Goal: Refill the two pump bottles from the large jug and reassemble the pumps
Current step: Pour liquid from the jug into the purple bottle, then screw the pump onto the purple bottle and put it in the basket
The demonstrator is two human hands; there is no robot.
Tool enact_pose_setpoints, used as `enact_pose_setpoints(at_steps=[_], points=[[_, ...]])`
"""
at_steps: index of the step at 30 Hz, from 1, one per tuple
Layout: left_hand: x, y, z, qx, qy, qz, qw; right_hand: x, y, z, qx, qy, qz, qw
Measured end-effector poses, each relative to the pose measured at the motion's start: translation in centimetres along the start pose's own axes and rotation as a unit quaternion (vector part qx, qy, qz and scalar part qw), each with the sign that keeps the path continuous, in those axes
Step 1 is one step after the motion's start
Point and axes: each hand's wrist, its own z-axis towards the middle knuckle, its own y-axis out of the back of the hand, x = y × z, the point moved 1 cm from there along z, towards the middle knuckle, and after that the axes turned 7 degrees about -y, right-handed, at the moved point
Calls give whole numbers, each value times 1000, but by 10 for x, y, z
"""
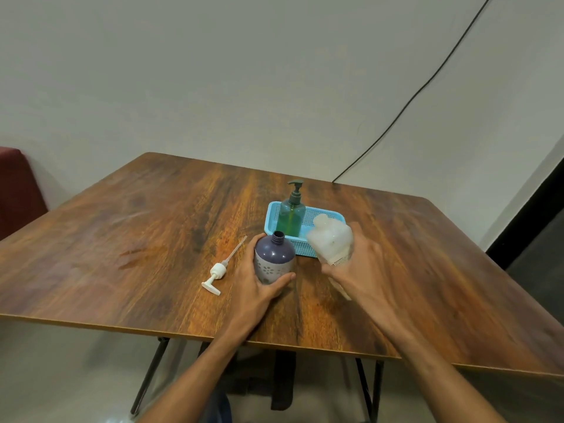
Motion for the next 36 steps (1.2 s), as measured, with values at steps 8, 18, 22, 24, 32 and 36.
enact_pose_setpoints(at_steps=[8,18,22,24,32,36], points=[[-4,0,0,6,8,14,1000,-27,-30,-32,-73,-106,275,953],[-8,-1,-3,17,20,40,999,-31,-39,-49,-101,-148,330,927],[-10,-1,-2,21,32,42,998,-35,-41,-52,-90,-151,346,922],[-9,-1,-2,25,44,36,998,-36,-39,-53,-86,-151,354,919],[-9,10,-8,38,62,22,997,-21,-25,-88,-178,-170,330,911],[-19,31,-20,24,31,22,999,9,-31,-118,-279,-101,320,900]])
